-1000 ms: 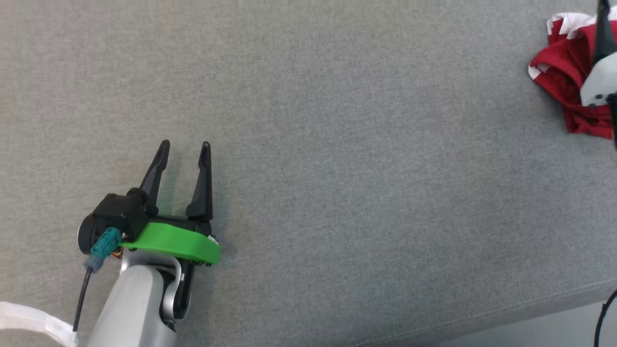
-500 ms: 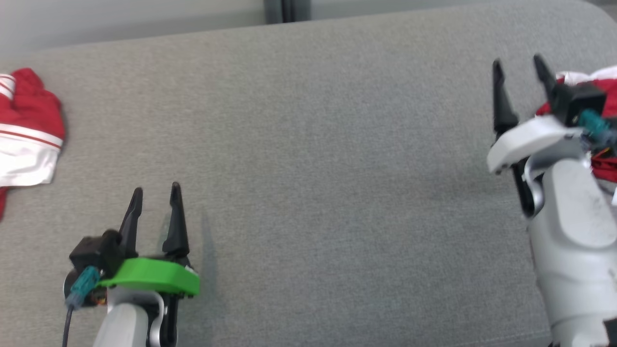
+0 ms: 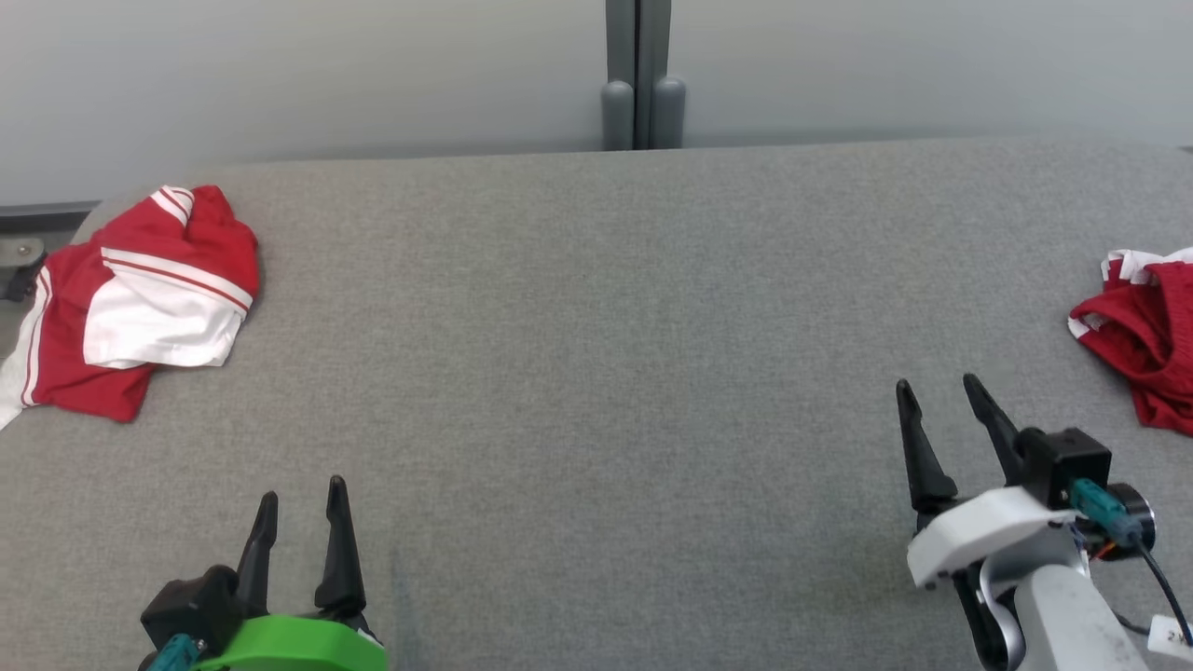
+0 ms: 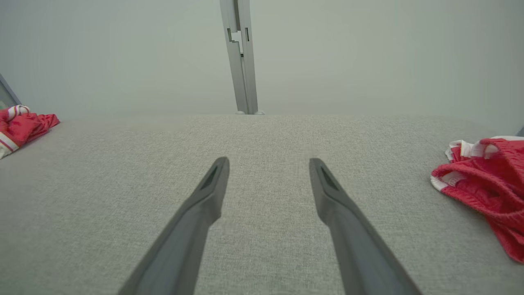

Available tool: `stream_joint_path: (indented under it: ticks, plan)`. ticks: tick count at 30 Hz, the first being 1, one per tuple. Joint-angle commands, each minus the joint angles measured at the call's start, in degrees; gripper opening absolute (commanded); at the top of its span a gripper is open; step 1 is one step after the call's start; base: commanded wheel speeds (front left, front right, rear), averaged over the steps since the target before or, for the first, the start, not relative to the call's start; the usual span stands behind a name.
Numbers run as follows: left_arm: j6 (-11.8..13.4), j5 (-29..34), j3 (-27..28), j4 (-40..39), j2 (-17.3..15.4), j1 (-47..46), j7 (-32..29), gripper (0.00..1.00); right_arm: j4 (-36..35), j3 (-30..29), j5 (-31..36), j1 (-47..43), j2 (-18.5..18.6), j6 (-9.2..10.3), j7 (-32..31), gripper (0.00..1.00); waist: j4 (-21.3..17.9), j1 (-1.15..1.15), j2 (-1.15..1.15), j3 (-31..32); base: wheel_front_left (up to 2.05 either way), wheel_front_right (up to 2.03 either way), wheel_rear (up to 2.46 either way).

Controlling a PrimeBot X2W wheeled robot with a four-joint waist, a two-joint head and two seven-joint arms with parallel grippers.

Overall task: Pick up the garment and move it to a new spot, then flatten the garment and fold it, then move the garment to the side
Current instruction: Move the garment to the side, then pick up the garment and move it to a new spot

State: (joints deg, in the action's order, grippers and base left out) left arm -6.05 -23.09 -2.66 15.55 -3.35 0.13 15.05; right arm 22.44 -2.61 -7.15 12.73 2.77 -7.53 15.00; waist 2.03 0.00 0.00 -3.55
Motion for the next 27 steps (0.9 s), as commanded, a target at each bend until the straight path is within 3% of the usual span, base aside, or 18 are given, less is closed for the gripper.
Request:
stream_joint_path:
  ticks: [1,8,20,27]
  plan:
    - [-0.24,0.60,-0.07,-0.12,-0.06,1.10,0.16,1.00,-0.80,0.07,-0.62,-1.98,0.25,0.09,0.25,1.00,0.97,0.00,0.00,1.68,0.00,0.00,0.00]
    - [-0.60,0.30,-0.83,0.07,0.27,3.22,0.16,1.00,-3.13,1.45,-2.10,-7.27,0.26,0.09,0.25,1.00,0.02,0.00,0.00,3.00,0.00,0.00,0.00]
    - [-0.85,0.11,-1.76,0.55,0.40,2.84,0.16,1.00,-2.97,1.87,-2.81,-8.34,0.24,0.09,0.25,1.00,0.07,0.00,0.00,3.73,0.00,0.00,0.00]
    - [-0.75,0.11,-2.34,0.48,0.40,1.55,0.16,1.00,-3.24,1.10,-2.37,-8.71,0.24,0.09,0.26,1.00,4.45,0.00,0.00,4.22,0.00,0.00,0.00]
